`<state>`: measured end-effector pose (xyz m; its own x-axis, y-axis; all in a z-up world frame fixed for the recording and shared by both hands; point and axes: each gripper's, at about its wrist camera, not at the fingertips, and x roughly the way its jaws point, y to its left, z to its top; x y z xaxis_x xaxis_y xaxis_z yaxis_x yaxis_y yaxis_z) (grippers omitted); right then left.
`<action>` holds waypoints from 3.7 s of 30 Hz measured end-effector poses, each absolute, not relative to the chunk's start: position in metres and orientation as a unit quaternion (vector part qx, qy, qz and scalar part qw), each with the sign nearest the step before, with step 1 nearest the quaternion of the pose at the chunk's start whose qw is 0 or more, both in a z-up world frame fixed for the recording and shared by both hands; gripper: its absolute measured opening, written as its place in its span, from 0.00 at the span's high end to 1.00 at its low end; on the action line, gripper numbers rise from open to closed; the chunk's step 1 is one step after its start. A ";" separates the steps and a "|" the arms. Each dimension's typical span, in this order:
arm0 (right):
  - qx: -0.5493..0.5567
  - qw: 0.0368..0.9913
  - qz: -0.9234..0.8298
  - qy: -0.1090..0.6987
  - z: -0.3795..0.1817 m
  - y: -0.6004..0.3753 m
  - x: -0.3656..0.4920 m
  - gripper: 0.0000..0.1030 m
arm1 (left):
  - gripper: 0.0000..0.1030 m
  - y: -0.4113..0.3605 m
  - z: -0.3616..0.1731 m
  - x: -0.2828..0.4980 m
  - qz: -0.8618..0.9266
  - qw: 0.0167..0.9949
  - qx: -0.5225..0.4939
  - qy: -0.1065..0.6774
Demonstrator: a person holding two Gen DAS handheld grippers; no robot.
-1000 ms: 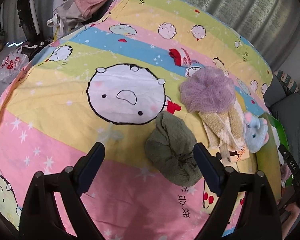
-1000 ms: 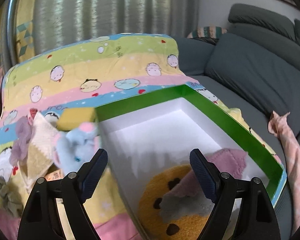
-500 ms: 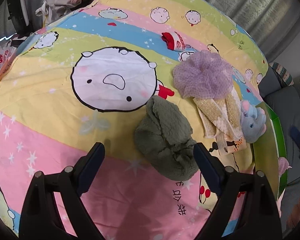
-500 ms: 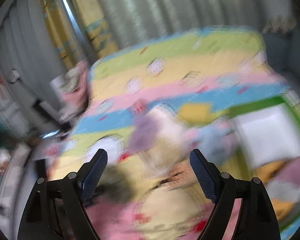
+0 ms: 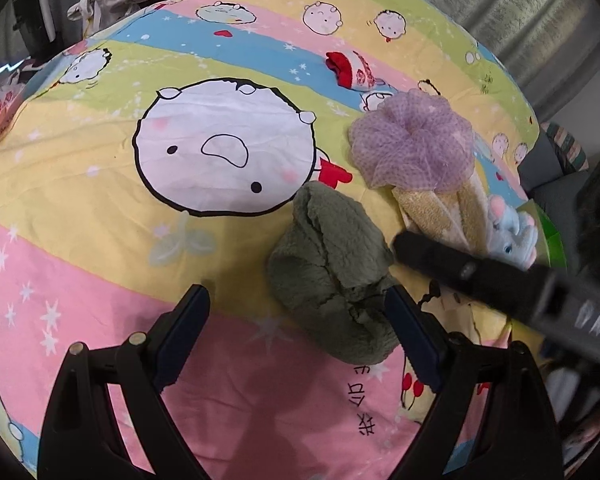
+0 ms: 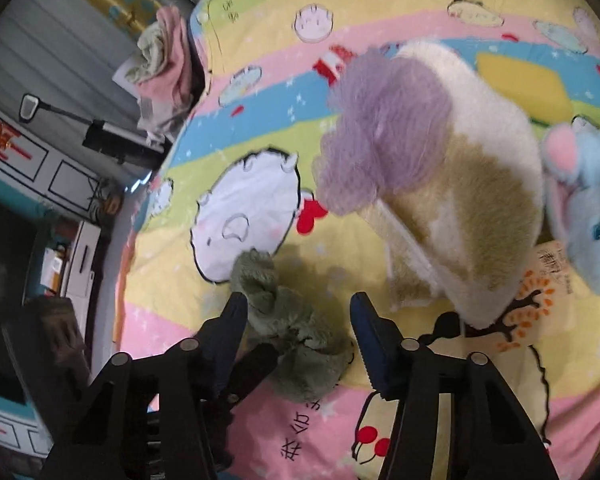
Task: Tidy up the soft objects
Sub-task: 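Lower the right tool onto the olive-green knit cloth and close on it, then lift the green cloth with the right tool and carry it over the box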
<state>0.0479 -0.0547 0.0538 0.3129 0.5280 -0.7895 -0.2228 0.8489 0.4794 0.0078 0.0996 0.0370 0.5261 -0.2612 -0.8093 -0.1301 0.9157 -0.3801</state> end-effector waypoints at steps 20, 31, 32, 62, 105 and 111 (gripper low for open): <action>0.176 0.770 0.275 0.549 0.015 -0.039 0.042 0.53 | 0.83 0.067 0.023 0.011 -0.070 0.850 -0.134 0.505; 0.186 0.797 0.289 0.497 0.036 -0.051 0.033 0.66 | 0.92 0.062 0.050 -0.004 -0.096 0.875 -0.142 0.452; 0.187 0.801 0.291 0.488 0.041 -0.053 0.031 0.66 | 0.92 0.061 0.053 -0.006 -0.100 0.879 -0.145 0.444; 0.148 0.874 0.293 0.358 0.143 -0.097 -0.011 0.66 | 0.92 0.005 0.145 -0.036 -0.136 0.939 -0.094 0.300; 0.328 0.868 -0.058 0.369 0.085 -0.388 0.010 0.66 | 0.91 -0.280 0.093 0.061 -0.366 0.802 0.038 0.470; 0.333 0.852 -0.073 0.399 0.070 -0.391 0.019 0.66 | 0.90 -0.284 0.077 0.068 -0.347 0.789 0.042 0.505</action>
<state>0.0190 -0.3913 0.0696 0.6717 0.1413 -0.7272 0.3893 0.7679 0.5088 0.0677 -0.2835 0.0767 0.2492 -0.5055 -0.8261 0.5898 0.7558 -0.2845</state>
